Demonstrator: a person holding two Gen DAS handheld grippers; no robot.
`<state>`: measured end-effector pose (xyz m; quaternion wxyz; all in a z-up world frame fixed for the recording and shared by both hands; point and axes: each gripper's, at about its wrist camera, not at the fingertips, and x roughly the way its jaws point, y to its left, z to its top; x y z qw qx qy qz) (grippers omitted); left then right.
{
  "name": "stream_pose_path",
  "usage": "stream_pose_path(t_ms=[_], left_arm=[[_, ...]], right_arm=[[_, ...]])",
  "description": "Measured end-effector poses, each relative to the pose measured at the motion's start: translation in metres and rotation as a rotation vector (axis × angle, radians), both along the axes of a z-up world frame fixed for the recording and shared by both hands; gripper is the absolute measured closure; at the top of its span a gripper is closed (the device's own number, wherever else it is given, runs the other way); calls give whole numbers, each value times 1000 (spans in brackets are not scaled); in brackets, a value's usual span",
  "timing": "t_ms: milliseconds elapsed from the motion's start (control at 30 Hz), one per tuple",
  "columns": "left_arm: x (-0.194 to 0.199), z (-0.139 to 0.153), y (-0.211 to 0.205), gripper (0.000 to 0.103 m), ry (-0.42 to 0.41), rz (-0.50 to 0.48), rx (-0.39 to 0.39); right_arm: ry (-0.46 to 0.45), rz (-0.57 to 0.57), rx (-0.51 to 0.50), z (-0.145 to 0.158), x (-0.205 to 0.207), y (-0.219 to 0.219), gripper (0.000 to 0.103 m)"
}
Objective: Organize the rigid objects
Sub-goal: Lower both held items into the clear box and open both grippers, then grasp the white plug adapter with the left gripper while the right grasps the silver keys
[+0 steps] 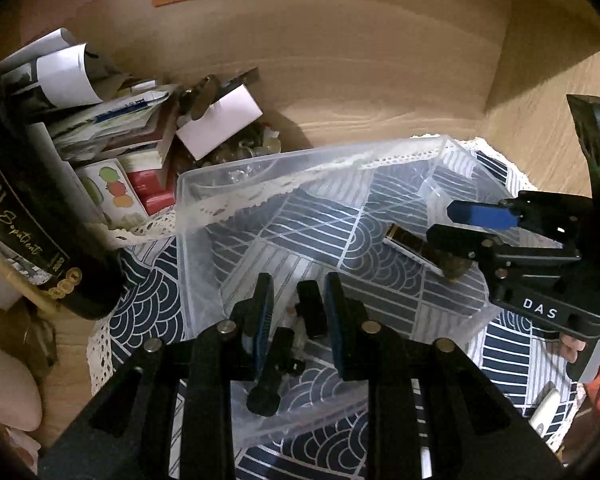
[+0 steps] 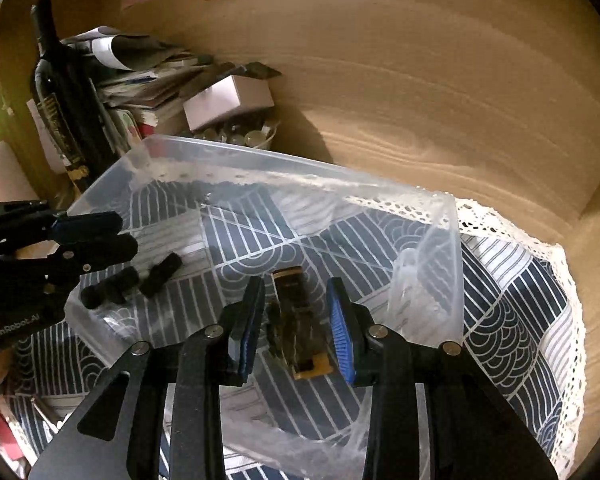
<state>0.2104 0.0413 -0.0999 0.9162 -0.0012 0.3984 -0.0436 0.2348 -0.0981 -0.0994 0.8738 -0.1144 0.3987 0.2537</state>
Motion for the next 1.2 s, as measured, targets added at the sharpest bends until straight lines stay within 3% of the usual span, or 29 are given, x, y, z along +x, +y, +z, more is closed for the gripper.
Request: stream_pose_path(t_ms=[100, 333, 533, 733, 1033, 1200], left_arm=[[-7, 6, -1, 71, -9, -6, 0], [-35, 24, -8, 44, -65, -18, 18], [-64, 27, -16, 29, -77, -26, 25], [-86, 13, -24, 26, -40, -53, 37], [-103, -21, -35, 24, 61, -91, 6], [-111, -25, -37, 23, 55, -99, -25]], right_arm=[[-18, -2, 1, 5, -5, -1, 63], [-118, -12, 25, 33, -31, -9, 34], [-174, 3, 30, 47, -59, -17, 27], [-159, 23, 14, 38, -82, -25, 26], [-19, 83, -20, 0, -105, -29, 26], [59, 113, -59, -23, -113, -29, 26]])
